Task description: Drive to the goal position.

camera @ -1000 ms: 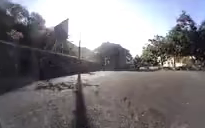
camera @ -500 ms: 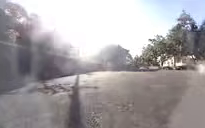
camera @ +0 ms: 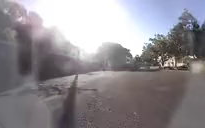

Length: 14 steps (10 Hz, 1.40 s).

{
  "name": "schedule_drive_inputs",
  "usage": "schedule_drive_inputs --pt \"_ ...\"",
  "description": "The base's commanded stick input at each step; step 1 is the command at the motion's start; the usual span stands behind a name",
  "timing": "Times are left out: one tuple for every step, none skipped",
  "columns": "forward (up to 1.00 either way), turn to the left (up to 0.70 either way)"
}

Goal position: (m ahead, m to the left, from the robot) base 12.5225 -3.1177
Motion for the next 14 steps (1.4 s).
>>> schedule_drive_inputs --pt "0.5 0.0" --pt "0.5 0.0" --pt "0.5 0.0" --pt "0.5 0.0" --pt "0.5 0.0" --pt "0.5 0.0" --pt "0.5 0.0" --pt "0.5 0.0" --pt "0.5 0.0" --pt "0.5 0.0" --pt "0.5 0.0" --pt "0.5 0.0" --pt "0.5 0.0" --pt "0.5 0.0"
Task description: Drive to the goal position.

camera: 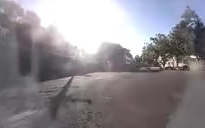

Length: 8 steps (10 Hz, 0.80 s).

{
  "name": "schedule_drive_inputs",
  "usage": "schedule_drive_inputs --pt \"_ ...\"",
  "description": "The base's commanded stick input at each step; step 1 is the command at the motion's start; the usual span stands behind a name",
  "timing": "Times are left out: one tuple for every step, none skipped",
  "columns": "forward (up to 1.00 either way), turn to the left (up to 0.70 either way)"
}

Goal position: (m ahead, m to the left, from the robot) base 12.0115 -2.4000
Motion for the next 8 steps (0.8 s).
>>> schedule_drive_inputs --pt "0.5 0.0" --pt "0.5 0.0" --pt "0.5 0.0" --pt "0.5 0.0" --pt "0.5 0.0" --pt "0.5 0.0" --pt "0.5 0.0" --pt "0.5 0.0"
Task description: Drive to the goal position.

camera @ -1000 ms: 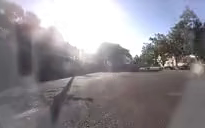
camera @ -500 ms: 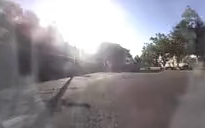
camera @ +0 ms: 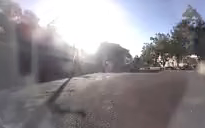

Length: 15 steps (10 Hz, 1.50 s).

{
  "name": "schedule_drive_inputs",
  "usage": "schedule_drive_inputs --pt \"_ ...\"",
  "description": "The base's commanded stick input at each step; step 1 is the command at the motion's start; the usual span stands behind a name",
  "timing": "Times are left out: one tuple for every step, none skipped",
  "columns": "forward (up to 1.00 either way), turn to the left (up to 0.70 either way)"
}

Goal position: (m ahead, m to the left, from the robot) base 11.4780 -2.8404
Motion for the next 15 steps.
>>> schedule_drive_inputs --pt "0.5 0.0" --pt "0.5 0.0" --pt "0.5 0.0" --pt "0.5 0.0" --pt "0.5 0.0" --pt "0.5 0.0" --pt "0.5 0.0" --pt "0.5 0.0" --pt "0.5 0.0" --pt "0.5 0.0" --pt "0.5 0.0" --pt "0.5 0.0" --pt "0.5 0.0" --pt "0.5 0.0" --pt "0.5 0.0"
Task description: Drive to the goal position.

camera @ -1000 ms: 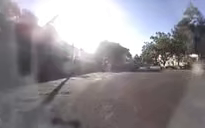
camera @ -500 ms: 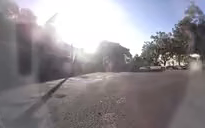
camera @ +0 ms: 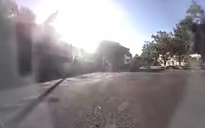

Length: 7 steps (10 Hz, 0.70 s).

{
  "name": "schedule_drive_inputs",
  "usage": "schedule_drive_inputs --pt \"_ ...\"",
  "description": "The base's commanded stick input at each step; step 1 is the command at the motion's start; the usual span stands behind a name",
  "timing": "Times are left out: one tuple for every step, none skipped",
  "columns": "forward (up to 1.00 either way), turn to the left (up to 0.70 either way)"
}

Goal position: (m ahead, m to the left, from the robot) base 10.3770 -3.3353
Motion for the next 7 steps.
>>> schedule_drive_inputs --pt "0.5 0.0" --pt "0.5 0.0" --pt "0.5 0.0" --pt "0.5 0.0" --pt "0.5 0.0" --pt "0.5 0.0" --pt "0.5 0.0"
